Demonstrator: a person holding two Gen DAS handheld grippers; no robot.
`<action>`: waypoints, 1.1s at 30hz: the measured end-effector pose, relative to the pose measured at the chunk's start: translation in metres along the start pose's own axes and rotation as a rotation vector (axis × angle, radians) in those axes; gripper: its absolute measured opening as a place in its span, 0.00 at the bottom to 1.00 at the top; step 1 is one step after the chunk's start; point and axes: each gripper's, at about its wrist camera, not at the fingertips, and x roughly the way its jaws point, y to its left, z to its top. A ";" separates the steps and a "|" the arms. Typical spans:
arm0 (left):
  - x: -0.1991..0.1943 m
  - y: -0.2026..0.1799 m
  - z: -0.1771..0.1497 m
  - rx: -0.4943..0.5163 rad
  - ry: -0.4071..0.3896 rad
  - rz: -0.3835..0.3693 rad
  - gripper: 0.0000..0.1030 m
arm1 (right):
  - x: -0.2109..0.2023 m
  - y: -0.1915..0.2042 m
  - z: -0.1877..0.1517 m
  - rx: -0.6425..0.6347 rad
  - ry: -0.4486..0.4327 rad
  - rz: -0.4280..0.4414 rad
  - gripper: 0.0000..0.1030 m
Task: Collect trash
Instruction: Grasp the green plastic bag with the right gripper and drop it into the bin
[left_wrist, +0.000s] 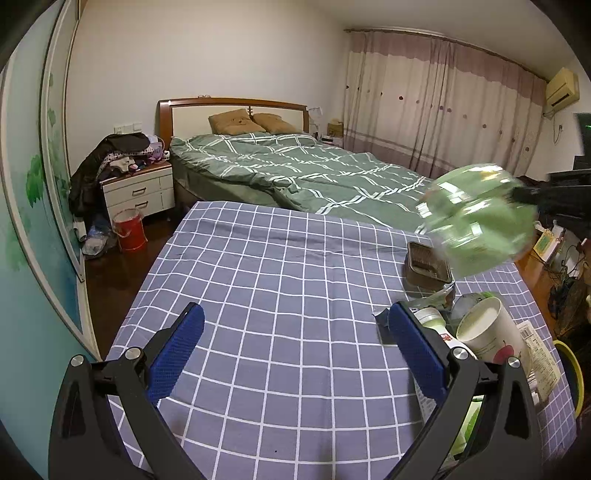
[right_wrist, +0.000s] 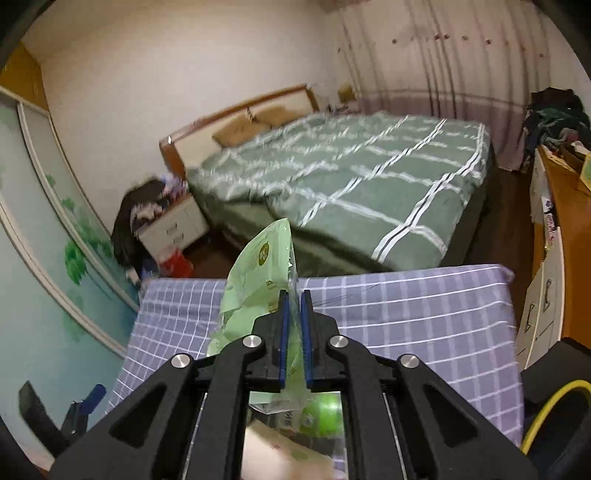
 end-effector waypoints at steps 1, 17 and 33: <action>0.000 0.000 0.000 -0.001 0.000 -0.002 0.95 | -0.010 -0.005 -0.001 0.005 -0.021 -0.012 0.06; -0.006 -0.010 0.000 0.032 -0.012 -0.010 0.95 | -0.191 -0.176 -0.112 0.314 -0.275 -0.365 0.06; -0.012 -0.024 -0.003 0.082 -0.025 -0.020 0.95 | -0.171 -0.298 -0.207 0.564 -0.107 -0.593 0.13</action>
